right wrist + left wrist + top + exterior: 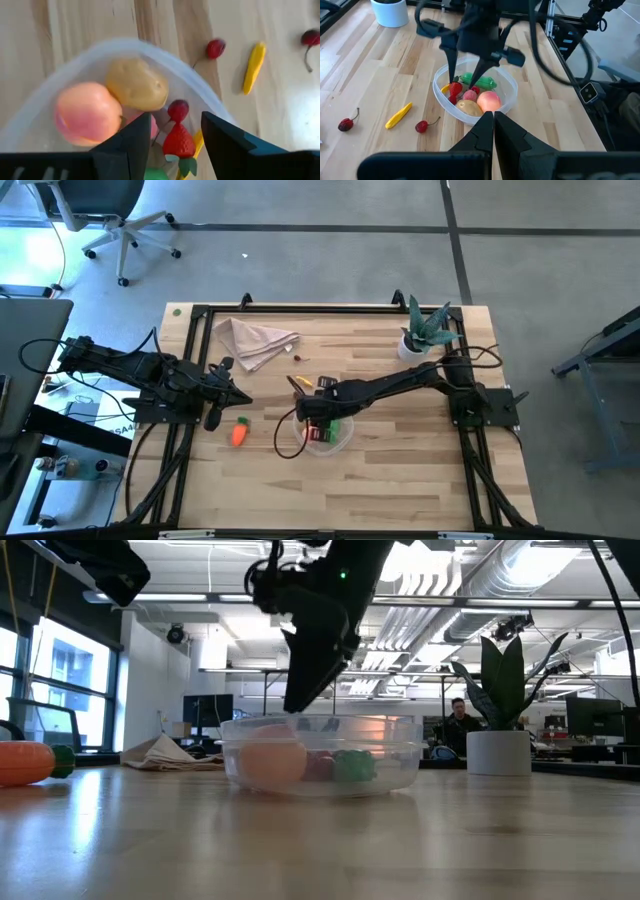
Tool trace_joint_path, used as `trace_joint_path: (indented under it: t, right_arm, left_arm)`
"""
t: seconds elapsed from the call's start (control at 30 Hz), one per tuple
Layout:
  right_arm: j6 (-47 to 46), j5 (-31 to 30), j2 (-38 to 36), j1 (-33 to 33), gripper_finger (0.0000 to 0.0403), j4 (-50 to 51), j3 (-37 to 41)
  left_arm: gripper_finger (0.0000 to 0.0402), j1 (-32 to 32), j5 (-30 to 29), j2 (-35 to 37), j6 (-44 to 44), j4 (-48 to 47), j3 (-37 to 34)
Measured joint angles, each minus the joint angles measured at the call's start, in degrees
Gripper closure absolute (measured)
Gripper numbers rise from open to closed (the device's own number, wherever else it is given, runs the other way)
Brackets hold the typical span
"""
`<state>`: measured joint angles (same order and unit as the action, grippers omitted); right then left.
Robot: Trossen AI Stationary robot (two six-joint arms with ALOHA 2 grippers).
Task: Pick and placing Produce into tupperware
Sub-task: Put the red cherry into the transparent bin
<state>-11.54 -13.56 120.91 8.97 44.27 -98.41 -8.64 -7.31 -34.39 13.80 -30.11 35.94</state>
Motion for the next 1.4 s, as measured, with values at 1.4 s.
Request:
trace_joint_path:
  t: [1.4]
  right_arm:
    - [10.5, 38.6, 4.8, -31.9, 0.0238, -18.5, -0.1]
  left_arm:
    - [0.0396, 0.0, 0.0, 0.0, 0.0, 0.0, 0.0]
